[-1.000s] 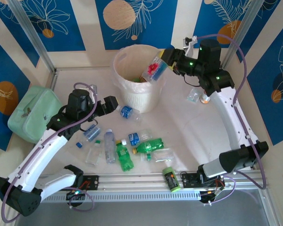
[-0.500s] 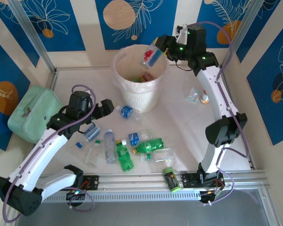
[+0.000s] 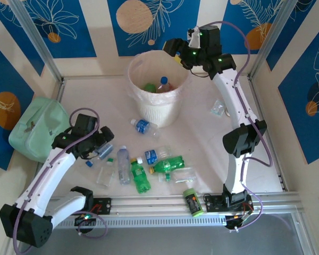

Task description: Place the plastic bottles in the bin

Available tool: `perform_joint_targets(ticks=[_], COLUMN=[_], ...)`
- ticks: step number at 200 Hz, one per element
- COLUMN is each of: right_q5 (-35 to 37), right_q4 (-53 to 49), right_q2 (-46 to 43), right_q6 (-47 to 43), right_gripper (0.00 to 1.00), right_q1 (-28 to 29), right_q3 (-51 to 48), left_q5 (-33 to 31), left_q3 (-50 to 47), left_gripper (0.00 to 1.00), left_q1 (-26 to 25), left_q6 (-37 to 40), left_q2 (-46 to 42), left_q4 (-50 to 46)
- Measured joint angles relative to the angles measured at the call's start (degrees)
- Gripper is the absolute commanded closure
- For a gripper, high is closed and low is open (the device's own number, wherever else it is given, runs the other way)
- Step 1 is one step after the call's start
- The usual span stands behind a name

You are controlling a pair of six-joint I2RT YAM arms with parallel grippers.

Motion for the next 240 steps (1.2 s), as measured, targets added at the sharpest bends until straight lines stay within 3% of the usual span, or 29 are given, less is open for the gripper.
perform_joint_targets(ticks=[34,99,117,139,170,240], right_q5=[1.6,7.9,9.9,11.8,13.6,14.8], right_q4=[-1.2,-0.9,-0.5,-0.3,-0.1,0.4], right_q2=[-4.5,-32.4,-37.9,-42.4,-46.1,-49.4], right_q6=[-1.9,-5.8,-5.5,-4.5,-2.5,-0.6], right_gripper=[0.15,0.14,0.14,0.13,0.13,0.13], right_q1=[1.7,12.2,12.6,13.0,13.4,13.4], right_q3=[-4.9,-37.1,-44.2,-51.3,-58.1,-62.7], left_q5=[0.1,2.4,2.5,1.6,0.2,0.3], left_q3=[-4.2,-6.5,-7.2,-7.4,-7.6,-11.2], left_gripper=[0.05,0.09,0.06,0.00,0.00,0.01], left_q1=[2.4,1.6,-0.7,-7.1,-13.5,-18.0], left_q6=[-5.5,-5.0,-3.8,-3.2,-2.8,-2.8], left_q2=[-4.7,-5.1,-3.8,-2.5,0.3,2.5], left_q4=[-2.8,-5.3,-6.8,-9.0,-11.7,-12.7])
